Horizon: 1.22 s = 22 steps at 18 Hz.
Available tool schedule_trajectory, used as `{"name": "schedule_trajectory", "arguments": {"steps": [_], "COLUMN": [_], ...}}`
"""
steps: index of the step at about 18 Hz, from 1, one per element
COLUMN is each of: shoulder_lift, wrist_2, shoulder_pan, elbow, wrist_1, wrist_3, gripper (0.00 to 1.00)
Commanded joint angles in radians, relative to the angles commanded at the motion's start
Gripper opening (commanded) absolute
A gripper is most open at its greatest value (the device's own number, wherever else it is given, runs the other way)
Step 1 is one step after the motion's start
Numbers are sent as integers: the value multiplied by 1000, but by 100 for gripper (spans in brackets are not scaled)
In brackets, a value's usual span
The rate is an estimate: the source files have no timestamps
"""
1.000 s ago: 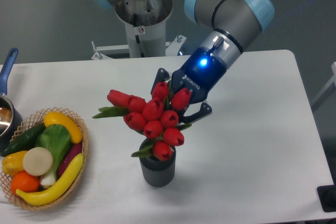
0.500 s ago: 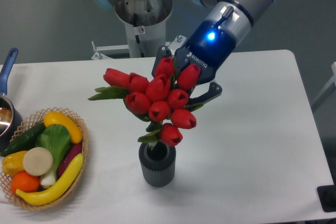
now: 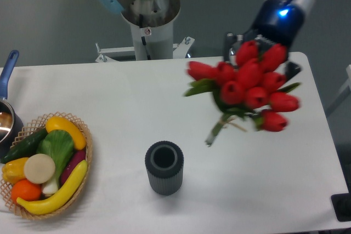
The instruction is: Pick up the flowers from the vase
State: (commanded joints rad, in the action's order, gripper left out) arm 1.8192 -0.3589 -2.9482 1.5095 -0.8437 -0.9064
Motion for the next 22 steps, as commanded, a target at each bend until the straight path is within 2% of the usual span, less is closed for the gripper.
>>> {"name": "schedule_trajectory", "arguments": {"steps": [5,9,22], "shoulder_lift": [34,60,57], "wrist_2": [0,-5,0], "shoulder_pan": [-49,-55,-86], "elbow": [-3,0,3], "wrist_1": [2,5,3], "wrist_3": [-64,-129,-134], "gripper": [44,44,44]}}
